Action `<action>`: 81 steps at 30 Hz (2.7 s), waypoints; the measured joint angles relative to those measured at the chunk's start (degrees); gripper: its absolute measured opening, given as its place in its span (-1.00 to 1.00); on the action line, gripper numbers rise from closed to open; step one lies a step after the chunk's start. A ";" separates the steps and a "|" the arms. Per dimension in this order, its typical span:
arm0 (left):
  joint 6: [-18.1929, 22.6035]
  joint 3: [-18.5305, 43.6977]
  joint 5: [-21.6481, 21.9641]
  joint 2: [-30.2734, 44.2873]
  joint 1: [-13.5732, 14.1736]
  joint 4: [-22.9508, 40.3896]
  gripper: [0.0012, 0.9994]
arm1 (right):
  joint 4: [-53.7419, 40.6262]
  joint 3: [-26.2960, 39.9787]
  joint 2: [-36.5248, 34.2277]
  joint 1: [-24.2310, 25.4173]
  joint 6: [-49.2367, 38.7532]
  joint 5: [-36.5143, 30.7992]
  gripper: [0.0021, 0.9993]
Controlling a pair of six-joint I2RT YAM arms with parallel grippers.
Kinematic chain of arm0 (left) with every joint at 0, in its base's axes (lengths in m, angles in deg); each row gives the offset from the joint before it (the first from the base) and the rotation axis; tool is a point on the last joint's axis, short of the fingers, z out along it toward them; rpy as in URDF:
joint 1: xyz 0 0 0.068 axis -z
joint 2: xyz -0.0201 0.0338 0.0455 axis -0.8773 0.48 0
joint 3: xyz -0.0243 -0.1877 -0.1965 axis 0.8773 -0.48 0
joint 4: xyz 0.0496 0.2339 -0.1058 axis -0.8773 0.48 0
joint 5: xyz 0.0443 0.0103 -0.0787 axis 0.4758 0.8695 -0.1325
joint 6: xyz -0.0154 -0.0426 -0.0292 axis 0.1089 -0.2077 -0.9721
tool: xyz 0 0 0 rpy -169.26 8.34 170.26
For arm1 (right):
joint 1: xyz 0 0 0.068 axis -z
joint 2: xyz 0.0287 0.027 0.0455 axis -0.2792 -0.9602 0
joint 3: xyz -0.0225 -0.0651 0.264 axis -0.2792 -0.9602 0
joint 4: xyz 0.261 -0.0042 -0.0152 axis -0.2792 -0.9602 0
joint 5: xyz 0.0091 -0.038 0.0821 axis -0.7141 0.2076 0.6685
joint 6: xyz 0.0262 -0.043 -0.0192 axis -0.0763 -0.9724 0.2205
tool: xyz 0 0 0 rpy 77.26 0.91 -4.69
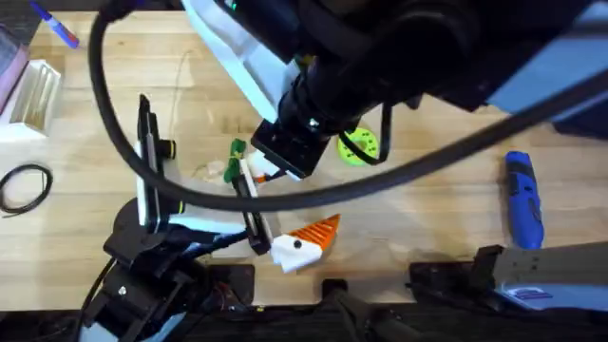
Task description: Pick up the gripper from the table and insert it into the empty holder that is missing its gripper. Then pick up a screw, insert it into the mounting hole, and use the screwdriver to tighten it. Finally, clean up the table by picking up the vegetable and placing it into the bucket.
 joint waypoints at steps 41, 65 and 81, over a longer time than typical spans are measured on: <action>0.01 0.00 1.40 0.11 -0.04 -0.08 0.98 | 1.34 1.04 -1.17 -0.37 -1.11 -2.38 -0.99; -0.24 0.00 1.30 0.11 -0.04 -0.04 0.97 | 0.15 2.34 -2.22 -1.77 -1.09 -4.07 -0.99; -0.32 0.00 1.23 0.11 -0.04 -0.03 0.97 | -0.06 2.36 -2.40 -1.59 -1.11 -2.84 -0.99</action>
